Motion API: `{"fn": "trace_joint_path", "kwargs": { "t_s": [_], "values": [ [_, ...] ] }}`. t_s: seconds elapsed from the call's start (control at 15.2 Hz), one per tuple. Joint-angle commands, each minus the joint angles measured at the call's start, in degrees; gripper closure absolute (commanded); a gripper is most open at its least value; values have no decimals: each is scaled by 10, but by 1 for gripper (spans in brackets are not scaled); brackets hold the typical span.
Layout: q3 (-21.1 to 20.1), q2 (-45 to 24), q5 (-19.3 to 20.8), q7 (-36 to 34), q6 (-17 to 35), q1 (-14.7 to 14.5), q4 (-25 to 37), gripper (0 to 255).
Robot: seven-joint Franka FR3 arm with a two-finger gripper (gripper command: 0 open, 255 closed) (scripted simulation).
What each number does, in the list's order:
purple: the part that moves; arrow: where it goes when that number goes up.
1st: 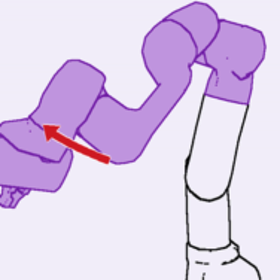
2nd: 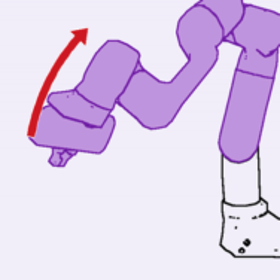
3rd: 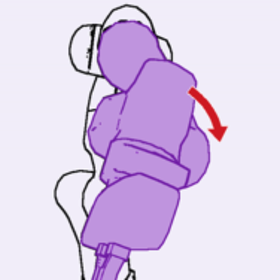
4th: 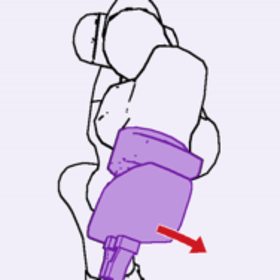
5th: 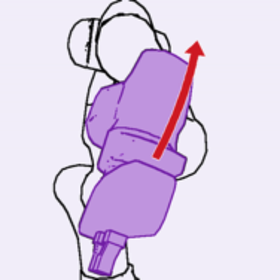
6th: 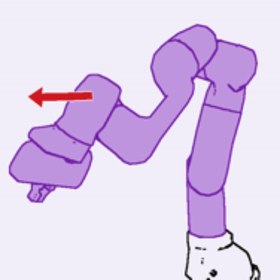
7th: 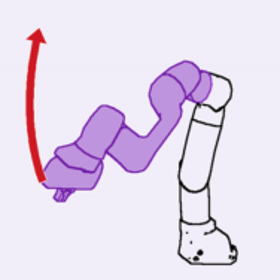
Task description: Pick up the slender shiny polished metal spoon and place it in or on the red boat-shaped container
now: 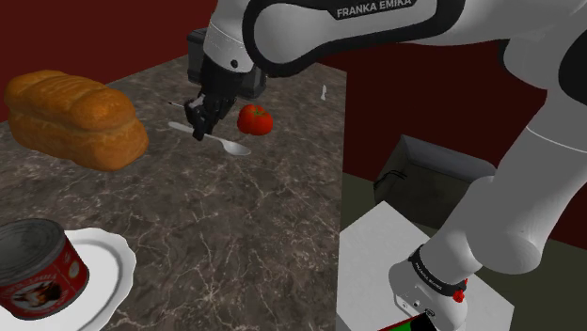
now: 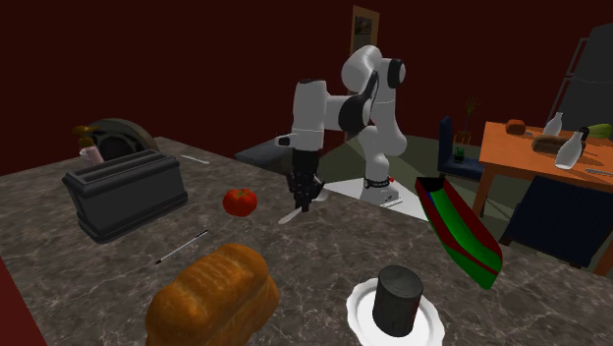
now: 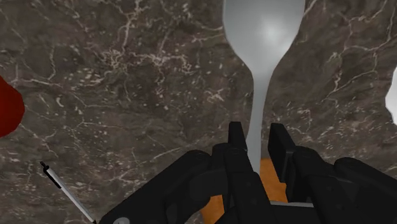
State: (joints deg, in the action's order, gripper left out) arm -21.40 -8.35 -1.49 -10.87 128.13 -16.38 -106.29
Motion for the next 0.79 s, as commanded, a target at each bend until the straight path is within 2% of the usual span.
{"fn": "trace_joint_path", "kwargs": {
  "t_s": [0.0,0.33,0.73],
  "values": [
    [0,5,-2,1,-13,1,8,255],
    [0,12,-4,1,-47,1,35,255],
    [-25,103,-30,-41,-26,-22,-67,255]
  ]
}}
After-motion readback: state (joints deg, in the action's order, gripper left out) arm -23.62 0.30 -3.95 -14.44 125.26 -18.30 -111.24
